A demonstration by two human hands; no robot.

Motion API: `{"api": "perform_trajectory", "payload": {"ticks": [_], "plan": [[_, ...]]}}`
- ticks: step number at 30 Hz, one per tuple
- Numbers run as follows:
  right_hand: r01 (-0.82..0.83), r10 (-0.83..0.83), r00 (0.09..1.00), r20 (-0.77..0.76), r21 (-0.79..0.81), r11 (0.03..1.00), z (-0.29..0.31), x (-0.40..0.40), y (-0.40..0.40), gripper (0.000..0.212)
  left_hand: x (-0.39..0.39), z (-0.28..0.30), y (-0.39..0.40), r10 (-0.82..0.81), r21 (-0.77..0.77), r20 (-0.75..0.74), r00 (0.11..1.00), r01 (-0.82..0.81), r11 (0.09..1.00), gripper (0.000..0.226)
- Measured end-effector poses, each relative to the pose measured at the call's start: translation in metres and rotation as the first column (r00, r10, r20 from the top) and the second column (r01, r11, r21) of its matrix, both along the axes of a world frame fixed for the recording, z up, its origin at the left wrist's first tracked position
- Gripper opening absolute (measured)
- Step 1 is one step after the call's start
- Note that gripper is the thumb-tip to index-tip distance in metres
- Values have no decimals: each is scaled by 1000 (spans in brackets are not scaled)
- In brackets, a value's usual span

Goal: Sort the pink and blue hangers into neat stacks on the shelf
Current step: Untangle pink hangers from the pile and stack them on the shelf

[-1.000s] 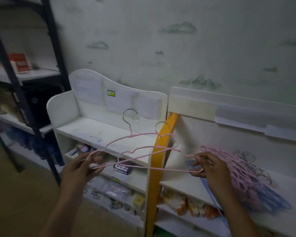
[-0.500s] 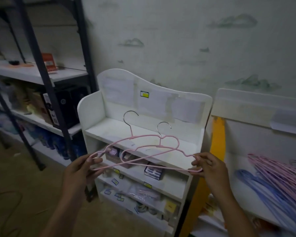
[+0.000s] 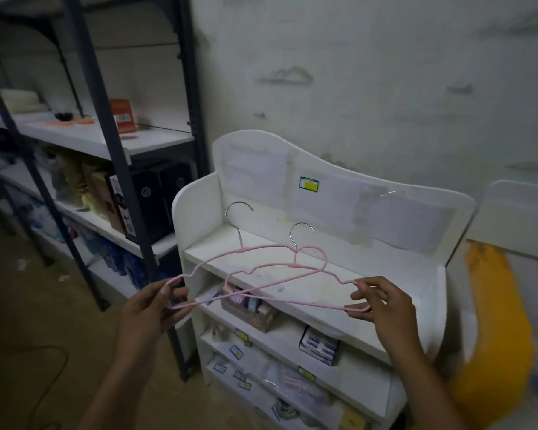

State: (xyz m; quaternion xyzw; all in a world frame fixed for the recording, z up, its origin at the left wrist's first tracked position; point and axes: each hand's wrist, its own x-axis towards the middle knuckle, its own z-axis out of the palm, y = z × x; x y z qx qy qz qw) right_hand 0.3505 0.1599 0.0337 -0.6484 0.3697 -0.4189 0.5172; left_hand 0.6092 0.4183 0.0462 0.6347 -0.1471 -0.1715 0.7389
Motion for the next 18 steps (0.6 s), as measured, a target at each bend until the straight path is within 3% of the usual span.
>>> {"api": "perform_trajectory", "payload": {"ticks": [6,18], "plan": [[-26,25,999,33,47,999,0,66,-44,11,62,20,-44,35,-9,12,999,-35,999,22],[25,-21,999,-31,112,993,-29,149,-94,10,159,-12,-105,41,52,-78,996,-37,998,20]]}}
